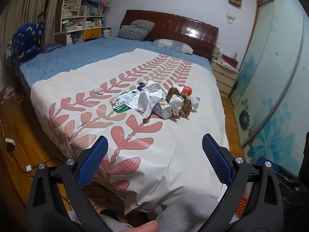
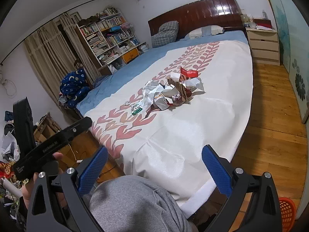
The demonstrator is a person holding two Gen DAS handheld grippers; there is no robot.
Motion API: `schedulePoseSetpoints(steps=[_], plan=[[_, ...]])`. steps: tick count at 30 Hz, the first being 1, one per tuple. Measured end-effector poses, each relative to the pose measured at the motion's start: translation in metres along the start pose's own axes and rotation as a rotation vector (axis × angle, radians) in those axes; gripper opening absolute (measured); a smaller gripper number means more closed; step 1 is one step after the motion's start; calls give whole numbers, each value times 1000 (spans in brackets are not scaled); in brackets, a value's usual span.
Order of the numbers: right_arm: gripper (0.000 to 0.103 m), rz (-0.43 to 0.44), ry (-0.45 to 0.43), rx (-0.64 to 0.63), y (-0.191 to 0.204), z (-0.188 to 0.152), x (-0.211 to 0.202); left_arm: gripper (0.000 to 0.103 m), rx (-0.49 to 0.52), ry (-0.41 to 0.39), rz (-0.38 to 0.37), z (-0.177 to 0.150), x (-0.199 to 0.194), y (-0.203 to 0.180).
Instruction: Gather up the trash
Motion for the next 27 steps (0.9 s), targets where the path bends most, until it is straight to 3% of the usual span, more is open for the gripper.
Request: schedulePoseSetpoints(steps=[4, 10, 15, 21, 24, 25, 26, 27], plan=[[91, -1, -19, -61, 6, 16, 13, 97, -19, 0, -5, 1, 1, 7], [87, 32, -25, -221, 54, 78, 72, 97, -25, 11, -17, 1, 3, 12], [87, -1, 65, -328, 110, 133, 177, 97, -39, 18, -9, 3, 3, 22], [77, -194, 203, -491, 162, 145, 313, 97, -133, -2, -11, 6, -3, 50], [66, -290, 200, -548, 173, 137, 345, 97, -175, -10, -7, 9, -3, 63], [54, -293, 193, -547, 176, 137, 347, 97, -185, -10, -9, 9, -3, 67], [31, -271, 193, -533, 177, 138, 346, 97, -195, -12, -6, 10, -2, 71], [27, -253, 198, -526, 177, 137, 342, 97, -199, -11, -2, 10, -1, 73]])
Point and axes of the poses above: each gripper's, at about its wrist camera, not at the fingertips, and x roughly the way its jaws point, y to its left, z to its top, the point moved 1 cm from there along x, roughly the way its jaws point, and after that the axes turned 13 degrees about -z, right-handed, at the moved point
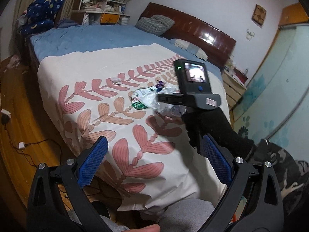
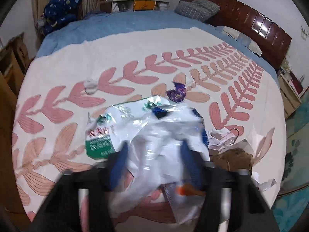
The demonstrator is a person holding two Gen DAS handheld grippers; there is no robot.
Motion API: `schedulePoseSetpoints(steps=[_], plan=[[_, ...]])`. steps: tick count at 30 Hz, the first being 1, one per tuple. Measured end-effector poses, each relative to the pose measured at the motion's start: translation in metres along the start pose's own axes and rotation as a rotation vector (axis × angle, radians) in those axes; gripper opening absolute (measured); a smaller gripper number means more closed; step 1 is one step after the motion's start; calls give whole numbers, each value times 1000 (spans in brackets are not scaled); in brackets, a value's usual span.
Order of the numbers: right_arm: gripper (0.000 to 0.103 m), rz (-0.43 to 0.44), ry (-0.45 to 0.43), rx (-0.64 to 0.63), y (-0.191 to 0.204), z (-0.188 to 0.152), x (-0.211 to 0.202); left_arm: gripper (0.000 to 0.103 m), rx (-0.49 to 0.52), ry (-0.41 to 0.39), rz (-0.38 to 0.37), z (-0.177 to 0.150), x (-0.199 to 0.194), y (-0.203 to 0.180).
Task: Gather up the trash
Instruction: 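Grasp the white plastic bag with the right tool while the left tool grasps the green-white milk carton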
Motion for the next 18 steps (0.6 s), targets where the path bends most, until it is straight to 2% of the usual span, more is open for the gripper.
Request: schedulePoseSetpoints(steps=[2, 4, 7, 8, 13, 16, 18], plan=[[22, 10, -7, -27, 3, -4, -5, 97, -10, -1, 3, 3, 2, 4], [22, 16, -17, -40, 1, -12, -11, 97, -12, 3, 11, 5, 6, 7], [19, 70, -28, -18, -10, -25, -21, 97, -20, 18, 13, 9, 14, 9], [18, 122, -38, 13, -17, -29, -29, 97, -21, 22, 18, 10, 17, 9], [17, 275, -98, 176, -57, -55, -80, 97, -19, 0, 35, 24, 27, 15], [17, 330, -141, 253, -81, -85, -115, 97, -12, 23, 95, 40, 49, 28], [17, 362, -149, 305, -95, -114, -134, 97, 32, 71, 148, 55, 77, 39]])
Point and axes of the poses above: each gripper's, at about its wrist camera, not at the fingertips, and x roughly the way its jaws point, y to its left, z to its top, the point moved 1 cm from there along x, roughly the way its jaws point, and after that the axes turned 13 degrees about -z, right-handed, at the moved point
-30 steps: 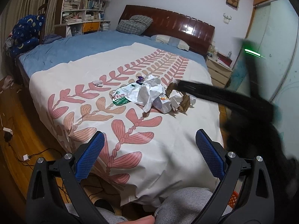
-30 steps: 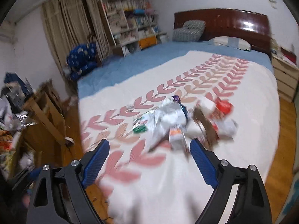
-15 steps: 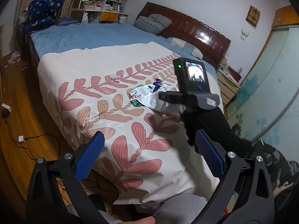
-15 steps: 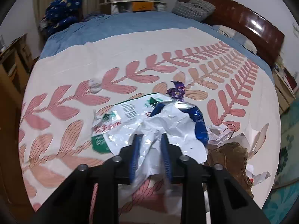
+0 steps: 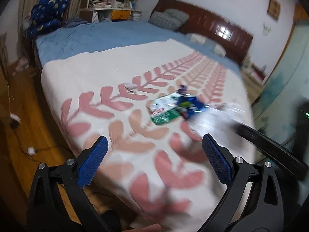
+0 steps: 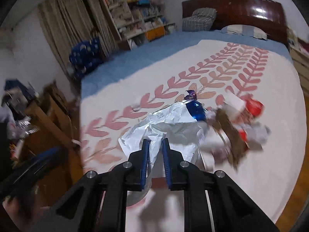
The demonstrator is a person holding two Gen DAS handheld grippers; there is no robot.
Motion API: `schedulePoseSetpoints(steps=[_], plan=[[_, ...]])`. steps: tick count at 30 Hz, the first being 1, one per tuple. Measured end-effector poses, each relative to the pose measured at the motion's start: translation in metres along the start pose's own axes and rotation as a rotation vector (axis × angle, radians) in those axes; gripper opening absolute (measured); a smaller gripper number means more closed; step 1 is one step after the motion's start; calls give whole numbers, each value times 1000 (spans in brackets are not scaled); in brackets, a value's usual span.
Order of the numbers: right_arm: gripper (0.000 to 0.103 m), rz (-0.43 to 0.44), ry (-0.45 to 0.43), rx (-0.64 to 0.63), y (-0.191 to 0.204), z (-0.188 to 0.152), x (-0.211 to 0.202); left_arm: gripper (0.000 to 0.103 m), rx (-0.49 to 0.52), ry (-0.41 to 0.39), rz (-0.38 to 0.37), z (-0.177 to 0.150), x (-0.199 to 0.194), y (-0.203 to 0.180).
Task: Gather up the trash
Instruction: 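Grasp the white plastic bag with the right tool while the left tool grasps the green-white milk carton, then carry both items to the red wastebasket and open both tools to drop them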
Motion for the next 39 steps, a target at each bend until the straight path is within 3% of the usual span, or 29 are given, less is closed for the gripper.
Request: schedulePoseSetpoints(steps=[3, 7, 15, 17, 18, 19, 21, 24, 27, 33, 39], plan=[[16, 33, 1, 65, -14, -37, -30, 97, 32, 80, 46, 19, 42, 8], [16, 29, 20, 127, -28, -80, -47, 97, -15, 146, 18, 43, 107, 22], [17, 9, 45, 169, -59, -101, -46, 96, -108, 248, 15, 41, 183, 45], [17, 5, 58, 177, -61, -105, -40, 87, -110, 257, 60, 40, 186, 44], [17, 7, 68, 179, -60, -107, -37, 74, -95, 260, 85, 40, 187, 41], [17, 9, 78, 180, -61, -109, -34, 67, -88, 267, 89, 41, 189, 39], [18, 13, 86, 179, -60, -109, -28, 60, -60, 280, 81, 40, 194, 31], [18, 9, 86, 164, -59, -110, -27, 23, 1, 304, 89, 39, 199, 22], [18, 2, 88, 169, -60, -113, -31, 13, -30, 303, 52, 39, 195, 24], [18, -21, 63, 182, -69, -115, -48, 9, -46, 211, 18, 45, 167, 14], [18, -31, -11, 195, -80, -110, -85, 9, 12, -47, 57, 52, 65, -8]])
Point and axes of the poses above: each gripper's, at about its wrist camera, not at the fingertips, and x roughly the way its jaws point, y to its left, z to its top, the point moved 1 cm from there along x, roughly the way its jaws point, and after that the axes turned 13 degrees about -z, right-handed, at the moved point
